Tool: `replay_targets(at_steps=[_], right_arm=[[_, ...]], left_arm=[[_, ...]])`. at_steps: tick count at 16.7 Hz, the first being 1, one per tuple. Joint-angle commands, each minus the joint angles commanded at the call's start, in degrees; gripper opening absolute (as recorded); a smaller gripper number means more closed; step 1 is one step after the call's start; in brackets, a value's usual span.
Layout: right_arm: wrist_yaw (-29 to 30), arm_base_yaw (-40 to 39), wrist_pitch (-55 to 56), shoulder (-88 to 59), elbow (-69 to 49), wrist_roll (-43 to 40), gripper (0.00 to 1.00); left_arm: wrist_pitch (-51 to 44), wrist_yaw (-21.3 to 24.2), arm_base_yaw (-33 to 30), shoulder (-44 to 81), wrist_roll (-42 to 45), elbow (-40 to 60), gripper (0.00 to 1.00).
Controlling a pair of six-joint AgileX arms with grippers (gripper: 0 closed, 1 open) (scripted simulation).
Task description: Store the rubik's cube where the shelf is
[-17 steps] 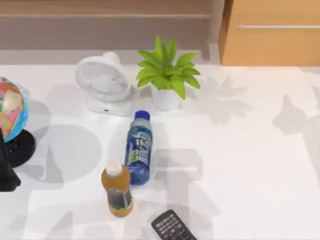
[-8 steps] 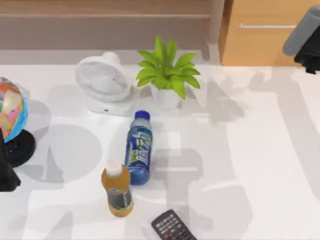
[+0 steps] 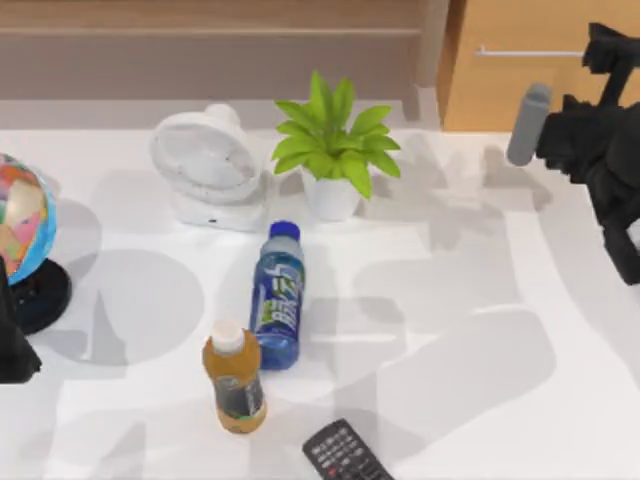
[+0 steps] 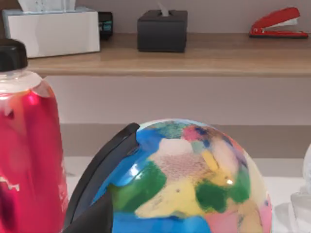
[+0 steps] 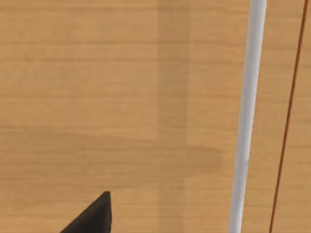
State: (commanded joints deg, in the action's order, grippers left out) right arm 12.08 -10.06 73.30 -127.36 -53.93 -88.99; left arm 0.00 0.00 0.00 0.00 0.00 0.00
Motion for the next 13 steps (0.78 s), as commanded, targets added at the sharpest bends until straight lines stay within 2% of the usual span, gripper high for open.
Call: replay_targets(at_steps=[6, 13], right_arm=[[-0.04, 0.24, 0.05, -0.39, -0.11, -0.2, 1.0], [-0.61, 0.66, -3.42, -3.39, -6.82, -0.31, 1.0]], left_arm=[[0.0, 0.0, 0.0, 0.0, 0.0, 0.0, 1.0], [0.0, 0.0, 0.0, 0.0, 0.0, 0.0, 1.0]])
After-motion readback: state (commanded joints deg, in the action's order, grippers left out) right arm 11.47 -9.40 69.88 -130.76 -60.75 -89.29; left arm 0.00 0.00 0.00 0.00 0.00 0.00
